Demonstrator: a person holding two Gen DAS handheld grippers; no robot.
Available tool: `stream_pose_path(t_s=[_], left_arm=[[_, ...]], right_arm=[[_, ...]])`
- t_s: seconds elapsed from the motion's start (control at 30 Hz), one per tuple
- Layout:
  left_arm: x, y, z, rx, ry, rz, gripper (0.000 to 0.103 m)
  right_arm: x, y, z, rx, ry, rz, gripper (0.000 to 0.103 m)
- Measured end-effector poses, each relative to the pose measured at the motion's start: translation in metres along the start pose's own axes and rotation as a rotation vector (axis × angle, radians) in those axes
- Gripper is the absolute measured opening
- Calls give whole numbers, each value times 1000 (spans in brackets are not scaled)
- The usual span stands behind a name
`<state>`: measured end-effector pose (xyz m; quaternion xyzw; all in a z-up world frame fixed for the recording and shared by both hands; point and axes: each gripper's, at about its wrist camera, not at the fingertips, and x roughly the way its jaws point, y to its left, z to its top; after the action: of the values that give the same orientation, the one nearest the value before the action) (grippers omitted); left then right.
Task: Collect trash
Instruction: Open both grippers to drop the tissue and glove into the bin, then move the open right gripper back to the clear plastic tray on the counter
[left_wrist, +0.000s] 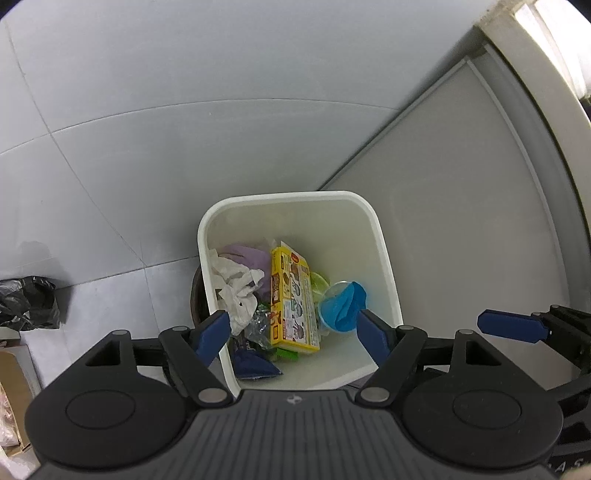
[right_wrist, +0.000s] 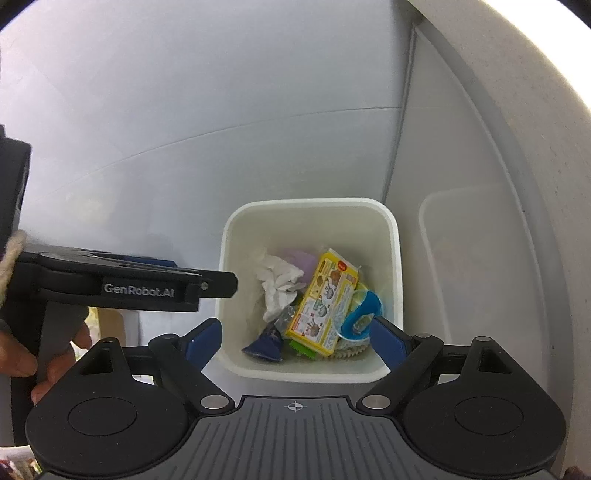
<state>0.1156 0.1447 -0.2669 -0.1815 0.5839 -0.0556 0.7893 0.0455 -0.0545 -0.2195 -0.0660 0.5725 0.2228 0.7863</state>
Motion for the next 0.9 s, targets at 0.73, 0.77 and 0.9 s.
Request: stream_pose_path(t_s=[0.73, 0.77, 0.9], left_arm=[[-75, -41, -7, 24, -129, 0, 96], [-79, -46, -7, 29, -140, -5, 97], [-97, -71, -6, 51, -183, -29, 100]], right_arm=[[-109, 0, -19, -62, -282, 46, 93], [-116, -5, -21, -56, -302, 43, 93], [-143, -31, -29, -8, -388, 10, 94]])
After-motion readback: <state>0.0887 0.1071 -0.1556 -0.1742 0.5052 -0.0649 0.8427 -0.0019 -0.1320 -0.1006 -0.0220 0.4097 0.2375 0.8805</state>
